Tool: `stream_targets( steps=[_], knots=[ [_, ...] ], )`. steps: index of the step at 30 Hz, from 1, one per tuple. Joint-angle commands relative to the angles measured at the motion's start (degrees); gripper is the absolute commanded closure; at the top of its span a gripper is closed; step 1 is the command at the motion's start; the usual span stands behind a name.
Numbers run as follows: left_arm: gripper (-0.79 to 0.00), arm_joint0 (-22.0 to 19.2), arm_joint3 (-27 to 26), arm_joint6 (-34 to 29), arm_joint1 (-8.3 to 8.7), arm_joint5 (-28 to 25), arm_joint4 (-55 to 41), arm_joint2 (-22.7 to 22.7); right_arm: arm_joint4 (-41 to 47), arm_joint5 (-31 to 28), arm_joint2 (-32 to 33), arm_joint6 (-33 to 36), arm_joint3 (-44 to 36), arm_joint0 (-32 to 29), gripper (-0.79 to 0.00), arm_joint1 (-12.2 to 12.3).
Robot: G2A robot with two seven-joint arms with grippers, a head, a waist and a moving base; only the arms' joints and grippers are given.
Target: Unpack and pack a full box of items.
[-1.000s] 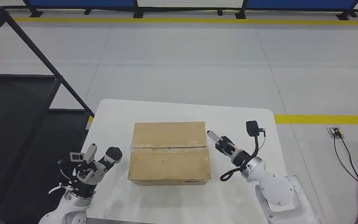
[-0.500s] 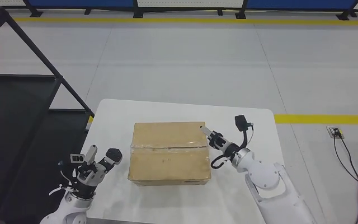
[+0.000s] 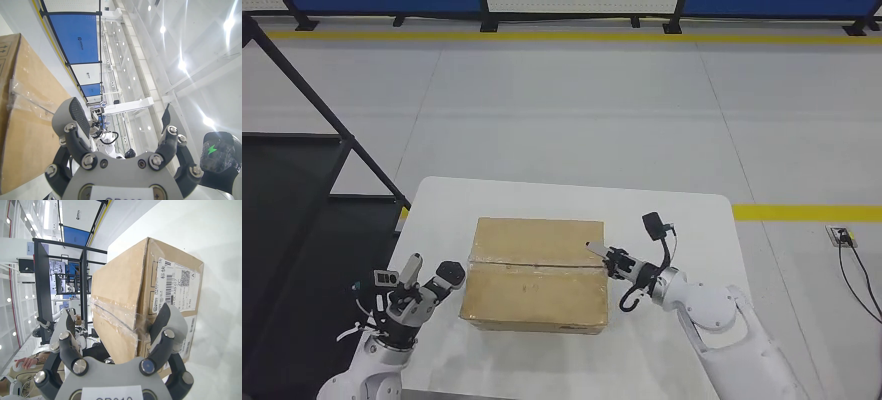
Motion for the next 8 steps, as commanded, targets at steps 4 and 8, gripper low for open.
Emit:
stream_targets(
  steps=[4, 8],
  knots=[
    [-0.785, -0.3, 0.1, 0.4, -0.02, 0.2, 0.2, 0.1, 0.7, -0.7, 0.1, -0.3, 1.7, 1.3, -0.785, 0.0],
    [-0.785, -0.6, 0.1, 0.9, -0.02, 0.3, 0.2, 0.0, 1.7, -1.9, 3.2, -3.7, 1.0, 0.2, -0.785, 0.4]
  ],
)
